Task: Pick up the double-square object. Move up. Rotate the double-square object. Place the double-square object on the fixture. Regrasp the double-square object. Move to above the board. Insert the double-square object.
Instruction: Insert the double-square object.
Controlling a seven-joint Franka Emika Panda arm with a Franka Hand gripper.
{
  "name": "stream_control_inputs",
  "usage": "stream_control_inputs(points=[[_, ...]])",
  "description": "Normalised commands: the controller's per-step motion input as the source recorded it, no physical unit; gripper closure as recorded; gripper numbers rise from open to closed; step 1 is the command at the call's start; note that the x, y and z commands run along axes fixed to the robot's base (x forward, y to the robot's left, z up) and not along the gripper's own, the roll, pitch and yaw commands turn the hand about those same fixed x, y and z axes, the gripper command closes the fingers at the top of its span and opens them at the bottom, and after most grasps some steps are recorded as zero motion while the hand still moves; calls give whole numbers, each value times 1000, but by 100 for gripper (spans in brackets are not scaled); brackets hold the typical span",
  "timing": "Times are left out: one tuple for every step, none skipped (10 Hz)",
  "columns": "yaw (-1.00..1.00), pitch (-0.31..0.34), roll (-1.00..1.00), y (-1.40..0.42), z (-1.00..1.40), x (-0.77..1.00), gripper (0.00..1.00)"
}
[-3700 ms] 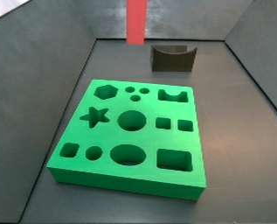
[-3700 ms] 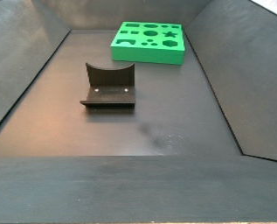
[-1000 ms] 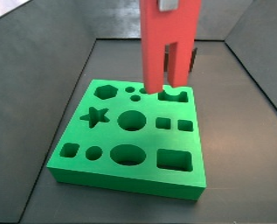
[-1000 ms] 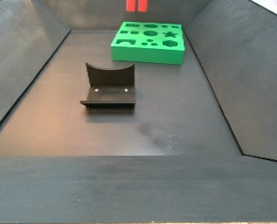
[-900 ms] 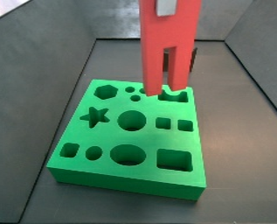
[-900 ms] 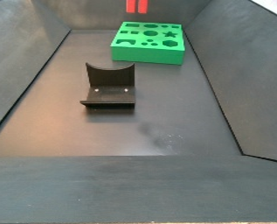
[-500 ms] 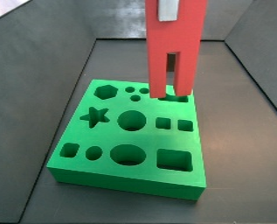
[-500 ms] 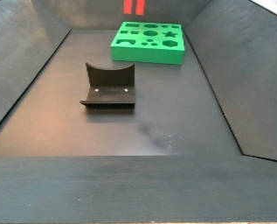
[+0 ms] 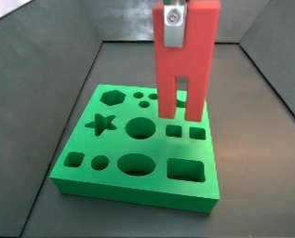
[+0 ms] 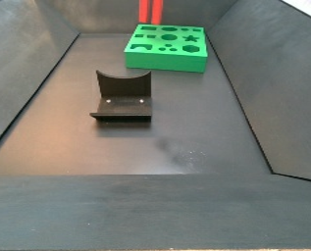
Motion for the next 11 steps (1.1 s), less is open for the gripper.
stream_control_inputs(points=[[0,-4,9,-3,-440,369,100],[154,-3,46,-71,-666,420,100],[106,0,6,0,-40,0,100],[0,0,0,0,-23,0,100],[109,-11,67,-17,-357,0,100],[174,-46,73,-9,-440,-40,100],[140,-69,37,-51,-306,-14,100],[0,0,0,-23,0,0,100],[0,0,84,-69,-411,254,100],[0,37,126,0,-466,366,100],[0,57,146,0,-429,277,100]])
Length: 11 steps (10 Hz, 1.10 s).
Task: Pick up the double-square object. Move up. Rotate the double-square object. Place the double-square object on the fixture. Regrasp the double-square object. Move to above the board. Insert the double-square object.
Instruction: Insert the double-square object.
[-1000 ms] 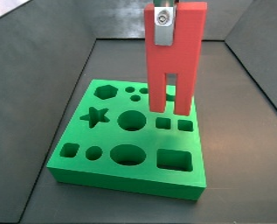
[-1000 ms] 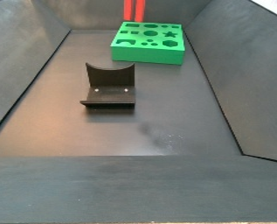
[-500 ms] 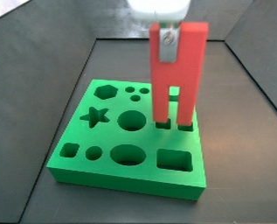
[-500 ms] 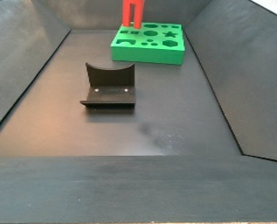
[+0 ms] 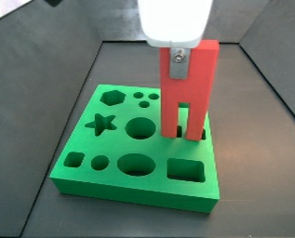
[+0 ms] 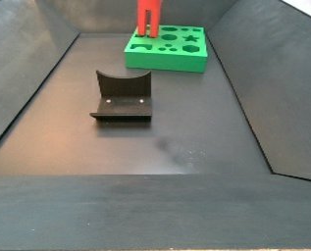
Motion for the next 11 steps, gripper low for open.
stream_control_inputs(points=[[0,71,116,0,-389,314,100],[0,93,144,0,-426,371,100],[63,114,150,-3,-509,431,100],[100,86,113,-66,-600,514,100],[103,91,124,-63,-620,531,100],[169,80,87,-109,-634,611,100],[229,54,34,-163,-740,646,100],[169,20,16,-166,-777,646,100],[134,57,133,-43,-740,563,100],[146,79,319,60,-514,74,100],[297,93,307,274,-509,-140,100]])
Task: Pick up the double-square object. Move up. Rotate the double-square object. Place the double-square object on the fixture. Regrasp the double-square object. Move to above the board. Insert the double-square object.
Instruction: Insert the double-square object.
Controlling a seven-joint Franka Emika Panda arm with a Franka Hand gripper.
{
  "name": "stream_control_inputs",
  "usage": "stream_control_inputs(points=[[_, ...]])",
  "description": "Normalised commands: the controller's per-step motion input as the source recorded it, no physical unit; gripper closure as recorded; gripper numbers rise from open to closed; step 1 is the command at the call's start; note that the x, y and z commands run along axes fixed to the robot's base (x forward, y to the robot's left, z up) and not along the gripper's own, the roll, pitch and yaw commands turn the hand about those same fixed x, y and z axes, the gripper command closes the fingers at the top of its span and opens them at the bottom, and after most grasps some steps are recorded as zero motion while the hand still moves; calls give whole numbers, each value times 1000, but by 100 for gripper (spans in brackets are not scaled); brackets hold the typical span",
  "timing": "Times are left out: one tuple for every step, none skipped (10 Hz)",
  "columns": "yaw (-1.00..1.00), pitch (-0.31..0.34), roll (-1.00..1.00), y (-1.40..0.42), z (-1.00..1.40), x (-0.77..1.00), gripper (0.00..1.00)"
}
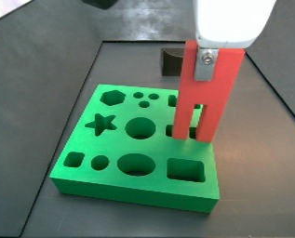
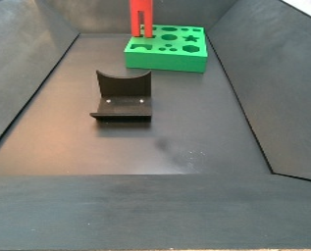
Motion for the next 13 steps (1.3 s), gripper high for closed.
stream_control_inputs(points=[[180,89,284,331,-477,-146,100],[0,140,104,289,-137,-163,100],[0,0,59,-111,-349,-151,100],[0,0,0,-329,-469,-6,100],[9,-20,0,-371,-483,0,100],[9,-36,0,-311,-411,0,100],[60,-6,9,-174,-483,89,100],[120,-21,7,0,-620,231,100],[143,-53,56,0,-877,206,100],[154,-57,126,0,-957,160,100],[0,-139,-11,0,-177,0,100],[0,47,0,0,0,29,100],[-31,0,47,86,0,0,100]])
